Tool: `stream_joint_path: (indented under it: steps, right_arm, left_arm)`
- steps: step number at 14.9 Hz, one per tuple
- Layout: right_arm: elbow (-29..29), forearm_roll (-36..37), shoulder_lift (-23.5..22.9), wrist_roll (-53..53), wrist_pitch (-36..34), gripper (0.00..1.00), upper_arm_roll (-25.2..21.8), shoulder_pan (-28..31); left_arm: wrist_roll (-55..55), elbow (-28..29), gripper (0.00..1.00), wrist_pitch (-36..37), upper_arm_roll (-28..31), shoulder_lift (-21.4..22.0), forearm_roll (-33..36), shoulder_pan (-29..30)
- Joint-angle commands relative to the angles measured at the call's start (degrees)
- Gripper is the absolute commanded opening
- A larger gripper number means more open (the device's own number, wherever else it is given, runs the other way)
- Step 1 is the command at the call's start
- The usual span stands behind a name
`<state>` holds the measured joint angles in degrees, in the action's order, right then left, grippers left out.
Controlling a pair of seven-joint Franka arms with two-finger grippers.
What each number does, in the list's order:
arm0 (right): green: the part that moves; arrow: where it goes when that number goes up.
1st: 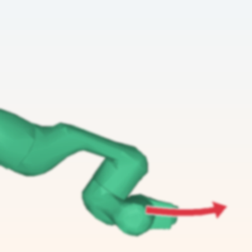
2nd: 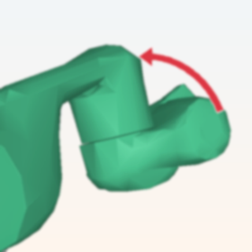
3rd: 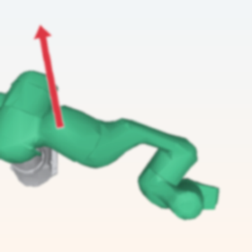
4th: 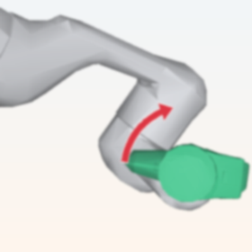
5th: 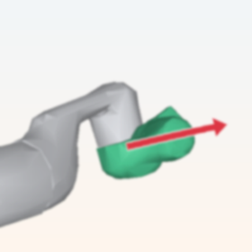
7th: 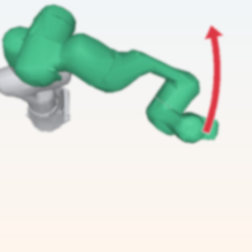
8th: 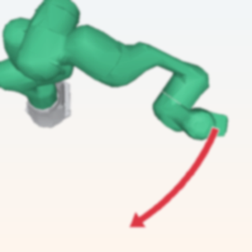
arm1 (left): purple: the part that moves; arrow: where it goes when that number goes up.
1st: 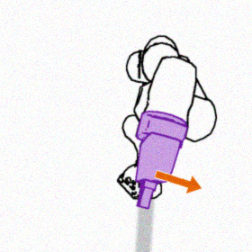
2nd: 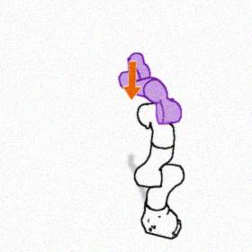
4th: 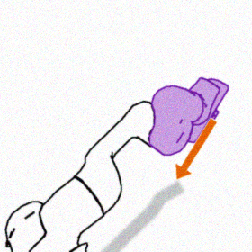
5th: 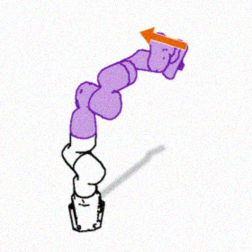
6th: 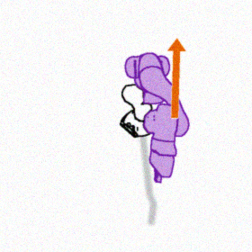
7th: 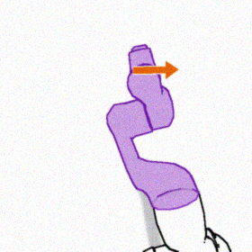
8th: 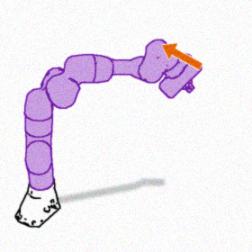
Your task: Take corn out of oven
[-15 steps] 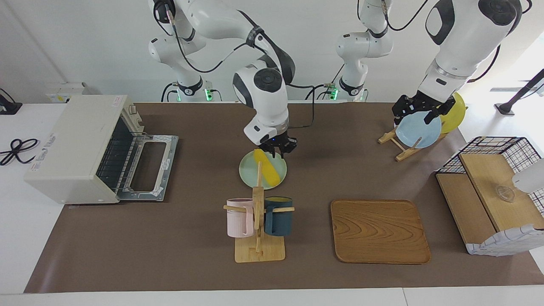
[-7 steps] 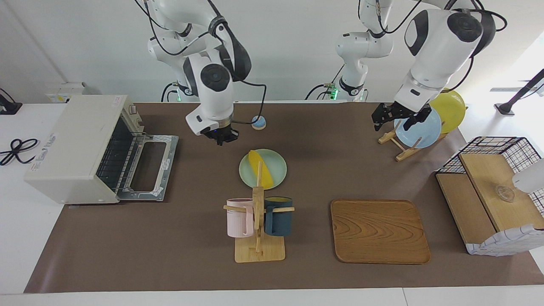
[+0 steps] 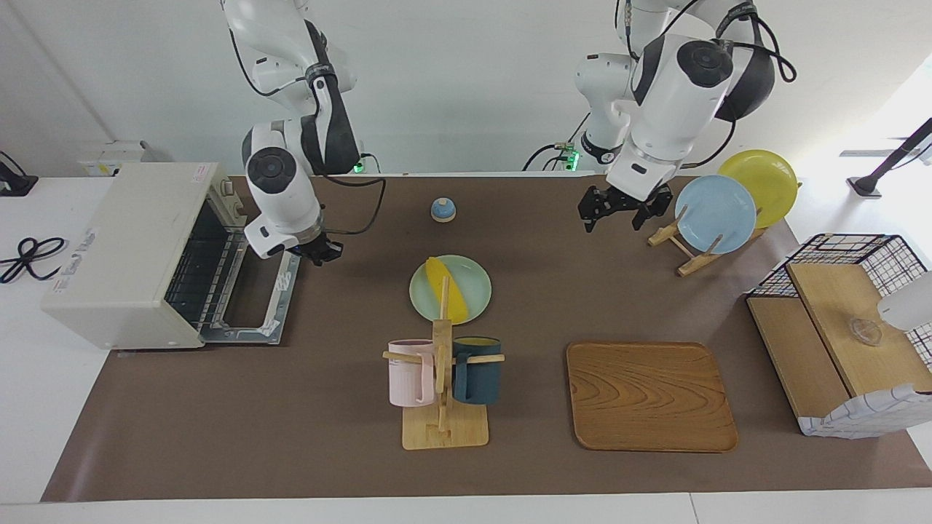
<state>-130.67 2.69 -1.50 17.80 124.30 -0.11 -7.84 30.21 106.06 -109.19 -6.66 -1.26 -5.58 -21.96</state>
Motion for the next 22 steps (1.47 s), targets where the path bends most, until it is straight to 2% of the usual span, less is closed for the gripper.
stream_joint_path:
  steps: [1,4,6,9,10,13,16,18,22]
  right_arm:
    - [-2.9,0.7,2.4,-3.2,2.5,0.00,0.6,1.4]
    - [-4.1,0.7,1.4,-7.9,7.2,0.00,0.6,5.4]
    - [-4.8,0.7,0.6,-8.4,8.6,0.00,0.6,5.8]
    - [-4.8,0.7,-1.9,-8.4,10.7,0.00,0.6,5.9]
    - [-4.8,0.7,-2.5,-8.5,11.1,0.00,0.6,5.9]
    - [-4.4,2.1,-2.5,-8.6,10.7,0.00,0.6,5.8]
    - [-3.1,9.9,-2.5,-8.4,8.8,0.00,0.5,6.3]
    - [-1.2,13.2,-2.1,-8.5,4.8,0.00,0.5,7.3]
    - [4.8,16.8,-0.9,-8.7,-4.4,0.00,0.6,7.0]
  left_arm:
    - [8.2,0.6,1.00,-6.8,0.9,-4.5,-0.4,-7.6]
    - [14.9,0.8,1.00,-14.3,0.9,-8.5,-0.4,-12.8]
    - [18.5,0.8,1.00,-18.6,0.9,-11.2,-0.4,-15.6]
    - [24.1,-0.9,1.00,-25.8,1.2,-18.4,0.0,-19.5]
    - [25.0,-1.7,1.00,-27.5,1.2,-20.9,0.1,-20.1]
    - [25.1,-2.3,1.00,-30.6,1.3,-23.8,0.2,-20.2]
    - [24.6,-4.4,1.00,-32.5,2.3,-25.2,3.0,-19.6]
    - [24.6,-5.6,1.00,-32.6,2.5,-26.9,5.0,-19.4]
    - [24.7,-4.5,1.00,-33.3,2.5,-27.0,6.8,-19.5]
